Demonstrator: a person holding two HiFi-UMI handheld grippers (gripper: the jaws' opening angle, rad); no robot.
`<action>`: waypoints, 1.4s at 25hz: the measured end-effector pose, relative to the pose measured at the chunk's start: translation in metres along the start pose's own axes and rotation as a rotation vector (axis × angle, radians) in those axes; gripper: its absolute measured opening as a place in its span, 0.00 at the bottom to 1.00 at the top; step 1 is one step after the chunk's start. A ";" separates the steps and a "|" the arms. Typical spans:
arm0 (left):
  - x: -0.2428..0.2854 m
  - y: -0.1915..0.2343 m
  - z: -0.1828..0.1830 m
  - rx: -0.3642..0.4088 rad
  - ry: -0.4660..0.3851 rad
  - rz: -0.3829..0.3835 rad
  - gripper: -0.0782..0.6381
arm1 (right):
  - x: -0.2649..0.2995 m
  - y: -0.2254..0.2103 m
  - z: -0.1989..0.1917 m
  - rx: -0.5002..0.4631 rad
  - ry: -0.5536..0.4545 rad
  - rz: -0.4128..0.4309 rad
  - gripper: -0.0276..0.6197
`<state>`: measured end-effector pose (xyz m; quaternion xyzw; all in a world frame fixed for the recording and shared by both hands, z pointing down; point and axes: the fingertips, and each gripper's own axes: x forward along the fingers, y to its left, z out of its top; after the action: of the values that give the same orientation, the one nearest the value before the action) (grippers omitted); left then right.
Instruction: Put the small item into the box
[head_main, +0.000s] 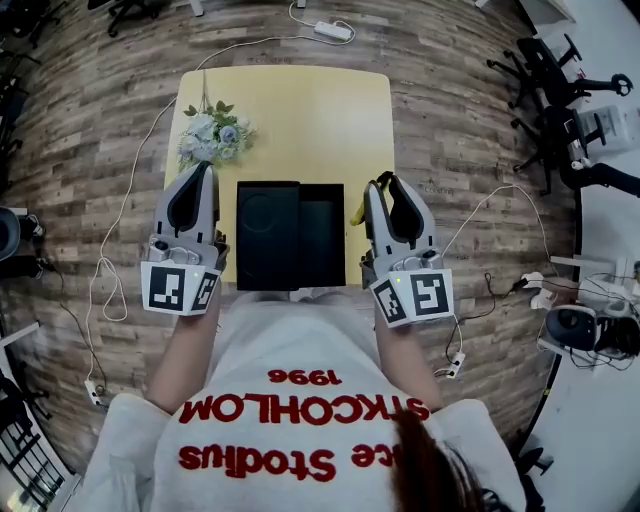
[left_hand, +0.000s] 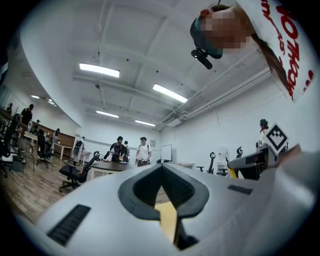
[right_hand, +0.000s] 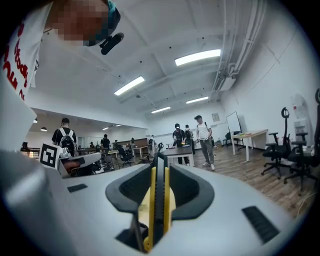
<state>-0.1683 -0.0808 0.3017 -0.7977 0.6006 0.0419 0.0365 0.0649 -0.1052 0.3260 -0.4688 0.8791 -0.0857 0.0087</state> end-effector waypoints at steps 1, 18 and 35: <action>-0.002 0.001 -0.003 -0.001 0.007 0.005 0.12 | 0.003 0.002 -0.008 0.017 0.020 0.009 0.22; -0.018 0.004 -0.044 -0.038 0.116 0.031 0.12 | 0.023 0.021 -0.188 0.268 0.494 0.008 0.22; -0.021 0.008 -0.065 -0.081 0.147 0.041 0.12 | 0.012 0.042 -0.259 0.006 0.881 0.017 0.23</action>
<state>-0.1803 -0.0700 0.3686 -0.7870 0.6156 0.0079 -0.0408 -0.0006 -0.0553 0.5748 -0.3802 0.8025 -0.2800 -0.3649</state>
